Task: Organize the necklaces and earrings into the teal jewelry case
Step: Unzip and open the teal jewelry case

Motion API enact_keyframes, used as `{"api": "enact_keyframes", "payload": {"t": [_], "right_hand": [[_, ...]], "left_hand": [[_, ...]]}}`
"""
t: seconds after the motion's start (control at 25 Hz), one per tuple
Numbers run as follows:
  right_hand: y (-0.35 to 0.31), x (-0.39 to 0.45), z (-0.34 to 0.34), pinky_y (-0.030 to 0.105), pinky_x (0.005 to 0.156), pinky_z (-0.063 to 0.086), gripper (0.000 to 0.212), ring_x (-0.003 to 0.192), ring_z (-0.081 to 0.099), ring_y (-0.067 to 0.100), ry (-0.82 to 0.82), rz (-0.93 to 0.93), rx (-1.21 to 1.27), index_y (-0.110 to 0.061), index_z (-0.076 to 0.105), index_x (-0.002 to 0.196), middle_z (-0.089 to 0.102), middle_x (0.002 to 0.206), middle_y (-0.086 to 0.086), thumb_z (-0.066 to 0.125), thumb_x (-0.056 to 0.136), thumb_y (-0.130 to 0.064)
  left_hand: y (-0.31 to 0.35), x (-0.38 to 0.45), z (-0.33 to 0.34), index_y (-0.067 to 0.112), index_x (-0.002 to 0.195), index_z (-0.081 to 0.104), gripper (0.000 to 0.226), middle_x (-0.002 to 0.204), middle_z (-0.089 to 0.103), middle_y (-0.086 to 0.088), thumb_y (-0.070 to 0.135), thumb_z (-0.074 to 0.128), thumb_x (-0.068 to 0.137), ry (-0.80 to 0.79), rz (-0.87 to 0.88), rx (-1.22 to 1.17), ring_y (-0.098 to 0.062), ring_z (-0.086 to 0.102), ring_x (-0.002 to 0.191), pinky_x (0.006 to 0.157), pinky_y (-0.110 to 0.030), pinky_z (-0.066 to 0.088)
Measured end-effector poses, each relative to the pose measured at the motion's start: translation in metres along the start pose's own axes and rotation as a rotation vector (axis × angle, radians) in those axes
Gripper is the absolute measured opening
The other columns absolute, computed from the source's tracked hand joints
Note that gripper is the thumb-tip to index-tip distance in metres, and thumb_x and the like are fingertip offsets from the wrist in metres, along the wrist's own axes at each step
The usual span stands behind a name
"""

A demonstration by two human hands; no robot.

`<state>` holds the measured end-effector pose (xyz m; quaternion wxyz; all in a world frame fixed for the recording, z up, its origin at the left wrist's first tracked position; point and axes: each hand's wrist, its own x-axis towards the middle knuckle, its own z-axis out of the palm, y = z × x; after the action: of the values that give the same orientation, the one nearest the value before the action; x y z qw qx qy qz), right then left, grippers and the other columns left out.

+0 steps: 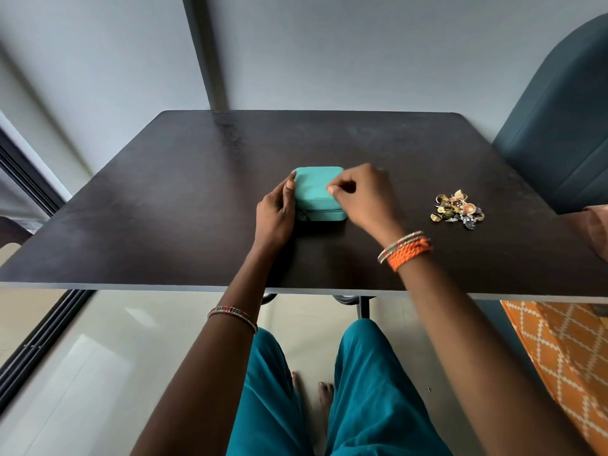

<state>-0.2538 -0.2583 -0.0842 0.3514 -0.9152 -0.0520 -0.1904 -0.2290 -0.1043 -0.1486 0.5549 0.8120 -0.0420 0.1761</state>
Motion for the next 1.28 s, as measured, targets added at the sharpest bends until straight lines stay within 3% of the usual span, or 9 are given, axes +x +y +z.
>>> {"api": "enact_keyframes", "payload": {"t": [0.12, 0.2, 0.28, 0.4, 0.52, 0.68, 0.88, 1.08, 1.28], "right_hand": [[-0.010, 0.026, -0.016, 0.022, 0.077, 0.047, 0.012, 0.085, 0.065, 0.016, -0.188, -0.070, -0.122, -0.015, 0.076, 0.090, 0.074, 0.096, 0.006, 0.072, 0.080, -0.020], [-0.013, 0.030, -0.013, 0.021, 0.081, 0.041, 0.015, 0.100, 0.063, 0.021, -0.295, -0.078, -0.215, -0.015, 0.076, 0.092, 0.068, 0.112, 0.010, 0.075, 0.079, -0.020], [-0.011, 0.028, -0.009, 0.026, 0.088, 0.043, 0.018, 0.110, 0.059, 0.025, -0.343, -0.069, -0.255, -0.016, 0.075, 0.096, 0.061, 0.124, 0.013, 0.076, 0.078, -0.018], [-0.007, 0.028, -0.010, 0.029, 0.096, 0.042, 0.026, 0.114, 0.056, 0.028, -0.358, -0.050, -0.265, -0.021, 0.073, 0.103, 0.052, 0.132, 0.013, 0.077, 0.077, -0.015], [0.000, 0.025, -0.011, 0.031, 0.097, 0.044, 0.027, 0.116, 0.055, 0.026, -0.349, -0.039, -0.224, -0.020, 0.073, 0.103, 0.054, 0.132, 0.012, 0.077, 0.077, -0.015], [0.005, 0.017, -0.013, 0.022, 0.091, 0.044, 0.021, 0.107, 0.061, 0.019, -0.250, 0.006, -0.077, -0.012, 0.077, 0.091, 0.068, 0.115, 0.009, 0.081, 0.071, -0.016], [-0.003, 0.023, -0.021, 0.017, 0.077, 0.039, 0.020, 0.099, 0.063, 0.013, -0.353, 0.061, -0.104, -0.009, 0.077, 0.090, 0.072, 0.107, 0.005, 0.081, 0.071, -0.014], [-0.008, 0.030, -0.022, 0.019, 0.075, 0.042, 0.018, 0.083, 0.061, 0.006, -0.398, 0.085, -0.117, -0.008, 0.077, 0.084, 0.074, 0.098, 0.003, 0.083, 0.068, -0.013], [-0.007, 0.033, -0.023, 0.020, 0.079, 0.044, 0.019, 0.097, 0.063, 0.010, -0.416, 0.101, -0.118, -0.008, 0.077, 0.086, 0.073, 0.102, 0.004, 0.083, 0.069, -0.012]], "left_hand": [[-0.002, -0.007, -0.005, 0.010, 0.108, 0.059, 0.031, 0.096, 0.067, -0.007, 0.029, 0.036, 0.102, 0.168, -0.137, -0.249, -0.017, 0.065, 0.089, 0.079, -0.030, 0.054], [0.001, -0.017, -0.008, 0.004, 0.088, 0.058, 0.033, 0.082, 0.064, -0.007, 0.032, 0.044, 0.099, 0.153, -0.113, -0.131, -0.012, 0.058, 0.072, 0.065, -0.022, 0.048], [0.002, -0.025, -0.007, 0.006, 0.082, 0.058, 0.033, 0.079, 0.062, -0.004, 0.039, 0.062, 0.088, 0.080, -0.043, 0.078, -0.008, 0.054, 0.068, 0.058, -0.015, 0.041], [0.001, -0.026, -0.005, 0.008, 0.085, 0.059, 0.031, 0.087, 0.057, -0.001, 0.035, 0.073, 0.079, 0.019, 0.012, 0.323, -0.014, 0.054, 0.074, 0.061, -0.024, 0.046], [0.002, -0.027, -0.004, 0.004, 0.090, 0.064, 0.015, 0.095, 0.059, -0.006, 0.017, 0.067, 0.085, -0.003, 0.056, 0.341, -0.018, 0.055, 0.077, 0.067, -0.031, 0.048], [0.004, -0.030, -0.007, 0.004, 0.082, 0.064, 0.008, 0.082, 0.065, -0.007, 0.012, 0.064, 0.084, 0.036, 0.041, 0.326, -0.026, 0.058, 0.074, 0.062, -0.032, 0.046], [0.009, -0.018, -0.020, 0.013, 0.073, 0.063, 0.012, 0.074, 0.066, -0.002, 0.020, 0.068, 0.081, -0.056, -0.149, 0.313, -0.024, 0.061, 0.076, 0.065, -0.032, 0.046], [0.011, 0.003, -0.036, 0.024, 0.080, 0.064, 0.012, 0.092, 0.069, -0.001, 0.036, 0.066, 0.083, -0.010, -0.104, 0.674, -0.029, 0.062, 0.087, 0.067, -0.030, 0.040], [0.002, 0.038, -0.029, 0.024, 0.085, 0.070, 0.010, 0.094, 0.067, -0.011, 0.032, 0.067, 0.083, 0.049, -0.087, 0.654, -0.032, 0.056, 0.100, 0.075, -0.035, 0.043]]}}
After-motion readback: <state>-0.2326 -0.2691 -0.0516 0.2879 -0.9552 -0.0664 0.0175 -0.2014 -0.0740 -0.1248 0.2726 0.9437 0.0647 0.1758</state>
